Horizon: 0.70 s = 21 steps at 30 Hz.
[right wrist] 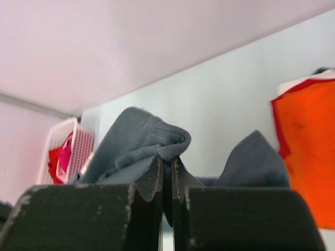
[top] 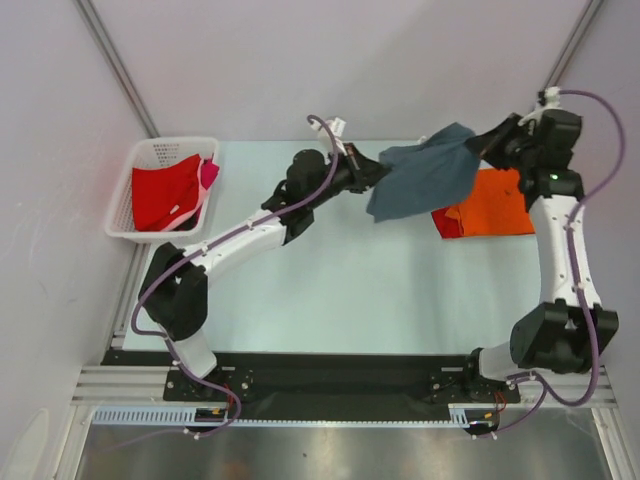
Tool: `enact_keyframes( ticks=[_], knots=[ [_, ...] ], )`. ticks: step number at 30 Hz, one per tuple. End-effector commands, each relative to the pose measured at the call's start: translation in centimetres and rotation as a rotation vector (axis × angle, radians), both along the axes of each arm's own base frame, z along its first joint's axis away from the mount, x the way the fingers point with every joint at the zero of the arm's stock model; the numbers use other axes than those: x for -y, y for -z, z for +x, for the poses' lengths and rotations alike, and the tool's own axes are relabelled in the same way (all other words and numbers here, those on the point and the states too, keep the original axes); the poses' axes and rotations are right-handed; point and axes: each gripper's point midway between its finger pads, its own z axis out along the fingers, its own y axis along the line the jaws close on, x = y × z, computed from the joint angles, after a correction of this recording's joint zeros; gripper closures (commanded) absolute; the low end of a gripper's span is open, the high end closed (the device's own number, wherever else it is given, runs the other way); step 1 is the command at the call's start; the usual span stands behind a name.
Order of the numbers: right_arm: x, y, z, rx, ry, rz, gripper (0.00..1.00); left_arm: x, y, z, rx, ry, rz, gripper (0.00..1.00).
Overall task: Fold and stack the t-shirts
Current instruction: Neatly place the folded tshirt to the corner
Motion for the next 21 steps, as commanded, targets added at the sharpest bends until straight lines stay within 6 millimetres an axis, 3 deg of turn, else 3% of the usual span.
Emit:
enact_keyframes(
  ticks=[1,3,4,5,6,8,9,10,12,15,21],
  knots=[
    [4.8,-2.9,-2.8,-0.01,0.137,-0.039,1.0,2.3,-5.9,-2.9,0.057,0.054,-0.07,1.0],
    [8.7,-4.4,-4.5,0.005,0.248,-0.053,1.0,4.5,-6.2,-4.4,0.05,0.108,-0.089,1.0],
    [9.9,-4.8,-5.0,0.007,0.288,-0.062,1.0,5.3,-7.4,-4.6,0.069,0.121,-0.11,1.0],
    [10.8,-5.1,-5.8,0.007,0.323,-0.067,1.0,6.4,-6.6,-4.4,0.068,0.128,-0.104,1.0],
    [12.8,-5.1,-6.5,0.006,0.385,-0.071,1.0,7.5,-7.2,-5.1,0.1,0.148,-0.132,1.0],
    [14.7,-4.9,-7.3,-0.009,0.449,-0.069,1.0,9.0,-8.2,-5.5,0.144,0.174,-0.172,1.0],
    [16.0,-4.9,-7.8,-0.008,0.49,-0.073,1.0,10.8,-6.7,-5.4,0.141,0.197,-0.174,1.0],
    [16.5,-4.8,-8.0,-0.011,0.507,-0.078,1.0,11.6,-7.8,-5.6,0.161,0.22,-0.203,1.0],
    [17.5,-4.3,-8.2,-0.026,0.541,-0.09,1.0,13.9,-5.7,-5.2,0.13,0.249,-0.219,1.0],
    [19.4,-3.4,-8.4,-0.05,0.6,-0.114,1.0,15.8,-6.1,-5.3,0.154,0.265,-0.281,1.0],
    [21.7,-1.5,-6.2,-0.086,0.635,-0.109,1.0,19.8,-3.7,-3.3,0.124,0.245,-0.292,0.99]
  ],
)
